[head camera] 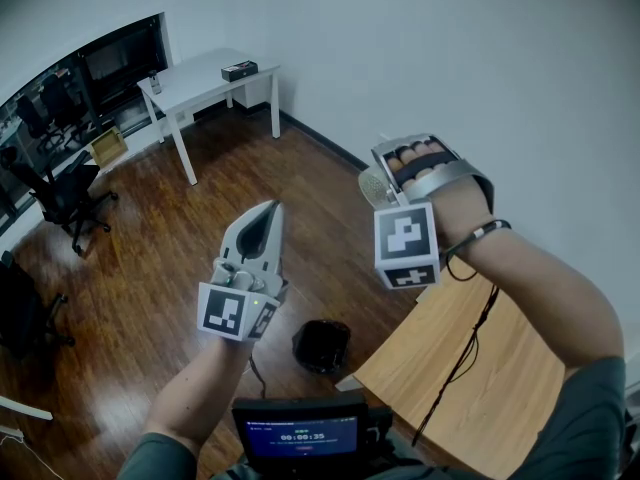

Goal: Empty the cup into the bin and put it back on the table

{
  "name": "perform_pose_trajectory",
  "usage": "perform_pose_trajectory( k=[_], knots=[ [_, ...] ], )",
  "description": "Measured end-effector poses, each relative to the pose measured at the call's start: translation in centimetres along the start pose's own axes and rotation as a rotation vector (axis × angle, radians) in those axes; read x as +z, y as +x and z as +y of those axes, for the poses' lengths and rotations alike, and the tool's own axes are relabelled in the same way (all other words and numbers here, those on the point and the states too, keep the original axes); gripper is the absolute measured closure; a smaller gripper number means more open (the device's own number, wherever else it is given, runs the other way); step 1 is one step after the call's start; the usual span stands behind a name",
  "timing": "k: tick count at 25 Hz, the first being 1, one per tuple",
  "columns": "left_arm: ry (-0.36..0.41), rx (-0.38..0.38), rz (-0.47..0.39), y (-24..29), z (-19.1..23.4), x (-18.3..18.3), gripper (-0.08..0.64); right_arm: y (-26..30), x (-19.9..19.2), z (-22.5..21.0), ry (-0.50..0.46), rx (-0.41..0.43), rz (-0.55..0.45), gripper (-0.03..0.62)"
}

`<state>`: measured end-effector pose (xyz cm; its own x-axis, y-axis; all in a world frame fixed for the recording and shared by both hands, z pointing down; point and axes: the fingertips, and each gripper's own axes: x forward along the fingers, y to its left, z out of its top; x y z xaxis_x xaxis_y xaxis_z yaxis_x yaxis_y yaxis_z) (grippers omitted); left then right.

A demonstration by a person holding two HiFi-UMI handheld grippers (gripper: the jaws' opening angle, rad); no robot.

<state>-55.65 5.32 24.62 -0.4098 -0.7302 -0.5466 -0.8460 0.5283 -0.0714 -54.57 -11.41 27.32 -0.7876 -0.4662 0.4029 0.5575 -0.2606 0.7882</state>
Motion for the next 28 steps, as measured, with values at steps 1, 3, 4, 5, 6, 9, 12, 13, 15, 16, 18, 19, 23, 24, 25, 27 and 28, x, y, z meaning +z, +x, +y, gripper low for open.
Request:
perform_pose_trajectory(
  k=[1, 3, 4, 5, 6, 9, 12, 13, 15, 16, 18, 19, 23, 24, 25, 27, 28],
  knots=[
    [0.0, 0.0, 0.001, 0.1, 0.0, -0.1, 0.56, 0.1, 0.0, 0.1, 0.003, 0.002, -0.003, 0.193],
    [0.0, 0.001, 0.002, 0.2, 0.0, -0.2, 0.56, 0.3, -0.1, 0.2, 0.009, 0.007, -0.008, 0.193],
    [0.0, 0.002, 0.003, 0.2, -0.1, -0.1, 0.56, 0.3, -0.1, 0.2, 0.012, 0.009, -0.01, 0.193],
    [-0.001, 0.002, 0.002, 0.2, -0.1, 0.0, 0.56, 0.2, -0.1, 0.1, 0.016, 0.011, -0.011, 0.193],
    [-0.002, 0.003, 0.002, 0.2, -0.1, 0.1, 0.56, 0.2, -0.2, 0.2, 0.021, 0.014, -0.013, 0.193],
    [0.007, 0.004, -0.006, 0.3, 0.0, 0.0, 0.56, 0.4, -0.1, 0.4, 0.034, 0.023, -0.019, 0.193],
    [0.001, 0.003, 0.0, 0.3, 0.3, -0.2, 0.56, 0.6, 0.2, 0.3, 0.032, 0.026, -0.018, 0.193],
    [-0.004, 0.002, 0.003, 0.2, 0.4, -0.1, 0.56, 0.6, 0.3, 0.2, 0.033, 0.028, -0.018, 0.193],
    [-0.006, 0.001, 0.004, 0.1, 0.6, -0.2, 0.56, 0.6, 0.5, 0.1, 0.057, 0.04, -0.026, 0.193],
    [-0.006, -0.001, 0.004, 0.1, 0.6, -0.2, 0.56, 0.6, 0.6, 0.2, 0.083, 0.055, -0.037, 0.193],
    [-0.007, -0.003, 0.004, 0.1, 0.4, -0.4, 0.56, 0.3, 0.7, 0.5, 0.155, 0.098, -0.06, 0.193],
    [-0.008, -0.004, 0.004, 0.1, 0.4, -0.4, 0.56, 0.2, 0.7, 0.6, 0.185, 0.116, -0.068, 0.193],
    [-0.01, -0.007, 0.006, -0.2, 0.6, 0.1, 0.56, -0.3, 1.1, 1.2, 0.268, 0.169, -0.096, 0.193],
    [-0.01, -0.008, 0.007, -0.3, 0.6, 0.2, 0.56, -0.5, 1.3, 1.4, 0.295, 0.183, -0.107, 0.193],
    [-0.01, -0.009, 0.008, -0.4, 0.6, 0.2, 0.56, -0.6, 1.4, 1.6, 0.319, 0.192, -0.116, 0.193],
    [-0.008, -0.01, 0.01, -0.4, 0.5, 0.1, 0.56, -0.5, 1.3, 2.0, 0.36, 0.206, -0.128, 0.193],
    [-0.008, -0.012, 0.012, -0.3, 0.4, 0.0, 0.56, -0.3, 1.2, 2.2, 0.382, 0.213, -0.135, 0.193]
  ],
)
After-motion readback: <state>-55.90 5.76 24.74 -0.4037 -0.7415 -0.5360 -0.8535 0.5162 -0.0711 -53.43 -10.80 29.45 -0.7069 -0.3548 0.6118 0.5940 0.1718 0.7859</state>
